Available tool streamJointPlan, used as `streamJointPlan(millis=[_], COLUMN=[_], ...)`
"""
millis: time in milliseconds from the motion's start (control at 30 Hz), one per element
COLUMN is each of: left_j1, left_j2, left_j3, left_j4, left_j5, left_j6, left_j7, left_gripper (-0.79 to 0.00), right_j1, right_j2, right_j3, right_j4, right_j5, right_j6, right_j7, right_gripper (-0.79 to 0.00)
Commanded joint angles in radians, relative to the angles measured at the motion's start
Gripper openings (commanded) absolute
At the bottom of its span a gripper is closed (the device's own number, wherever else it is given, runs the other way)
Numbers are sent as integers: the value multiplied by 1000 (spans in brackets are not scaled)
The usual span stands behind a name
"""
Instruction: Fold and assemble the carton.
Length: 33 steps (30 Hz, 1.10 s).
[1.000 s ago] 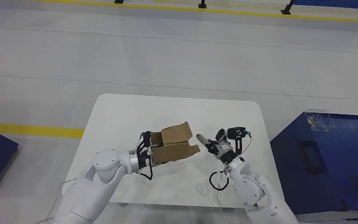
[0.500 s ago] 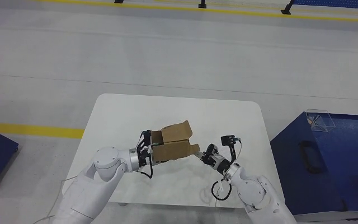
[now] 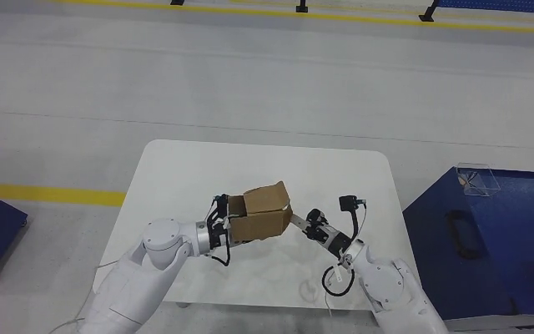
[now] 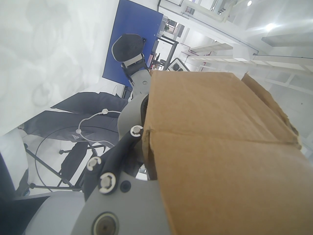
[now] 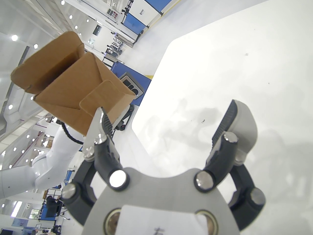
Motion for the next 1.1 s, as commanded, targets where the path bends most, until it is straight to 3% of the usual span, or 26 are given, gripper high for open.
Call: streamJointPlan(millis=[0, 1067], left_j1=[2, -7], left_j2=[0, -4], left_j3=[-1, 7], left_j4=[-1, 5], left_j5=[0, 20], left_j6=[0, -1], left_j7=[-4, -17], left_gripper=[-785, -785], right_j1=[2, 41], right_j2=[0, -6], right_j3=[-4, -55], right_j4=[-6, -35], right_j5=[-2, -63], right_j6=[4, 55], right_j7=[-1, -28], right_gripper=[0, 0])
